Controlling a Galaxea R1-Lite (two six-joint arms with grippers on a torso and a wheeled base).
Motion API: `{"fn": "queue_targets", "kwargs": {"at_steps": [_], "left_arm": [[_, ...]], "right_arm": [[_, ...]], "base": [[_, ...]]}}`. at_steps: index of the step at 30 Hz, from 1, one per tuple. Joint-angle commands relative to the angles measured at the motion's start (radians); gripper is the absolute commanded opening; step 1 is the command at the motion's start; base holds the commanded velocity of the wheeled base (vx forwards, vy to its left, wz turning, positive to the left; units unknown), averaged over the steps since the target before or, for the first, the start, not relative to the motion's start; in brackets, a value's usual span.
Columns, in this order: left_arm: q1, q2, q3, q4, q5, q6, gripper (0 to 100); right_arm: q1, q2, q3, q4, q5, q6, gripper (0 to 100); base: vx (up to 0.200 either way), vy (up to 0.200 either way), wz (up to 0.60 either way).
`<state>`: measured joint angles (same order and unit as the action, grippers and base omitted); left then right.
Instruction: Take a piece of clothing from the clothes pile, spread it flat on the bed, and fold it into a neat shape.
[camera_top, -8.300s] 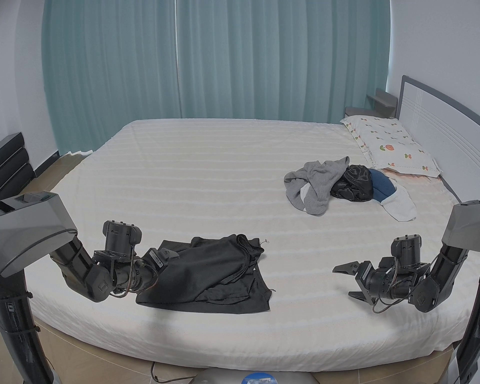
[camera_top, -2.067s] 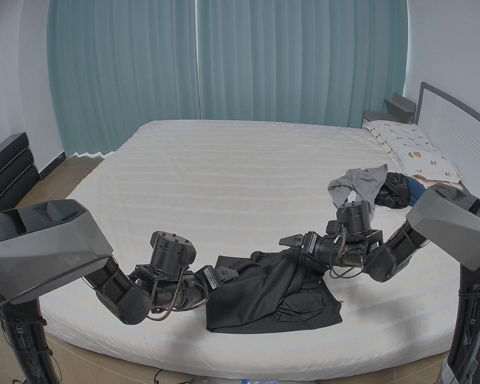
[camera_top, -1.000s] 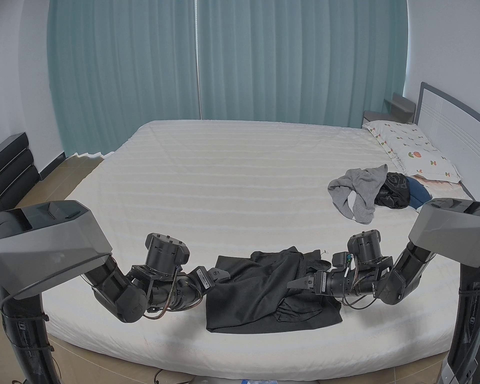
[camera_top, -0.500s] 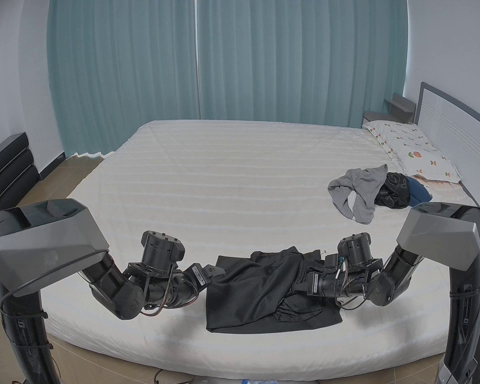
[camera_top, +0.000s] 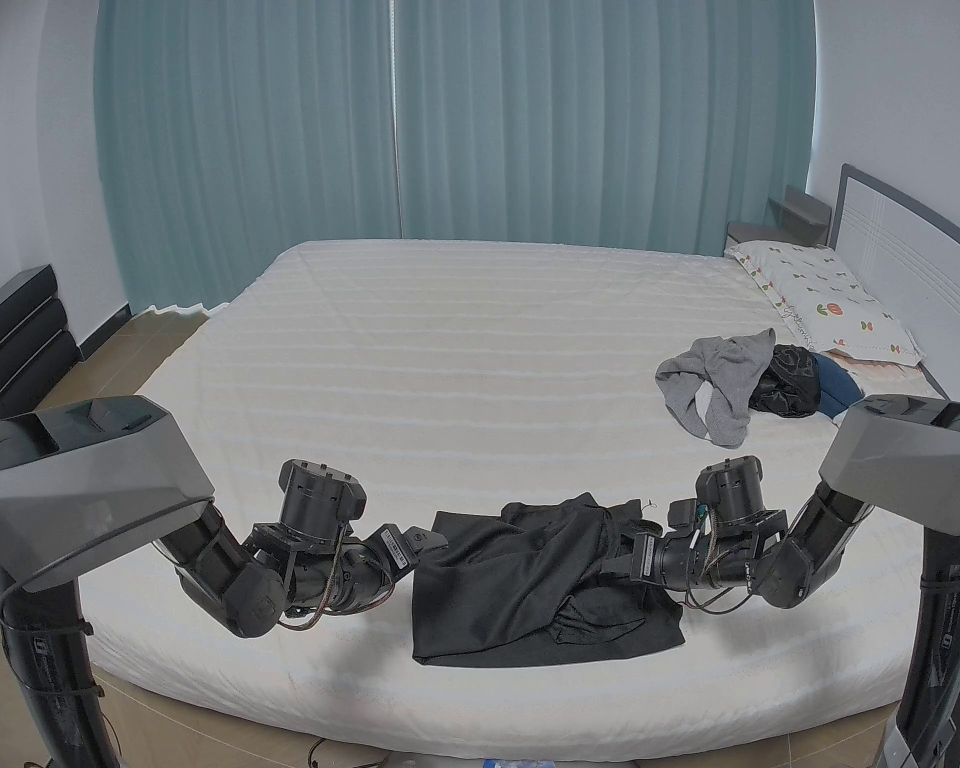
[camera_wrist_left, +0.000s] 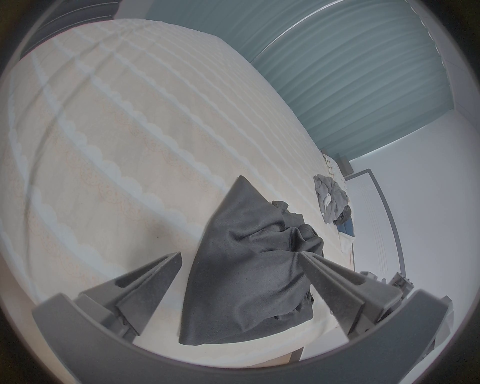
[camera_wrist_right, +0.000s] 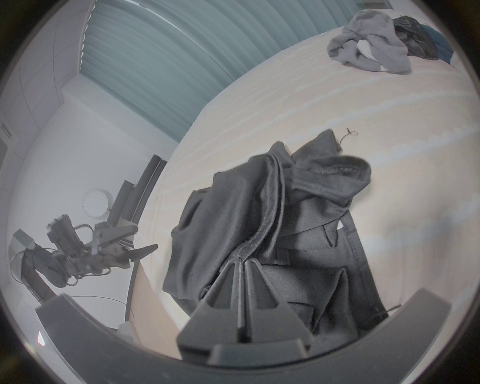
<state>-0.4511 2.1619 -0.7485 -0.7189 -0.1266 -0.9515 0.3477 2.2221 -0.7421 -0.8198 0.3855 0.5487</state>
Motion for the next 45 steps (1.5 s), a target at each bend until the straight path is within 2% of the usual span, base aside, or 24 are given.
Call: {"fn": "queue_targets", "kwargs": {"at_steps": [1,15,18,25,32,35,36,39,45], "left_arm": [[0.003,0.004,-0.002,-0.001,0.004,0.000,100],[0.014,0.004,-0.002,-0.001,0.004,0.000,100],[0.012,0.004,-0.002,-0.001,0.004,0.000,100],[0.014,0.004,0.000,-0.001,0.004,0.000,100],[0.014,0.004,-0.002,-0.001,0.004,0.002,100],[0.014,0.004,-0.002,-0.001,0.004,0.002,100],[0.014,0.004,-0.003,-0.001,0.004,0.002,100],[0.014,0.004,-0.003,-0.001,0.004,0.002,100],[0.015,0.007,-0.006,-0.001,0.004,0.000,100]], "right_arm": [[-0.024,-0.118,0.055,0.005,0.012,0.010,0],[-0.082,-0.286,0.231,0.004,0.065,-0.013,0],[-0.104,-0.302,0.276,0.005,0.087,-0.052,0],[-0.148,-0.280,0.334,0.005,0.088,-0.141,0],[-0.179,-0.274,0.340,0.018,0.087,-0.159,0],[-0.182,-0.249,0.352,0.125,0.087,-0.251,0],[-0.182,-0.239,0.356,0.145,0.087,-0.280,100],[-0.180,-0.205,0.351,0.149,0.087,-0.326,100],[-0.180,-0.182,0.267,0.149,0.087,-0.306,100]], "base": [[0.000,0.000,0.00],[0.000,0.000,0.00],[0.000,0.000,0.00],[0.000,0.000,0.00],[0.000,0.000,0.00],[0.000,0.000,0.00],[0.000,0.000,0.00],[0.000,0.000,0.00],[0.000,0.000,0.00]]}}
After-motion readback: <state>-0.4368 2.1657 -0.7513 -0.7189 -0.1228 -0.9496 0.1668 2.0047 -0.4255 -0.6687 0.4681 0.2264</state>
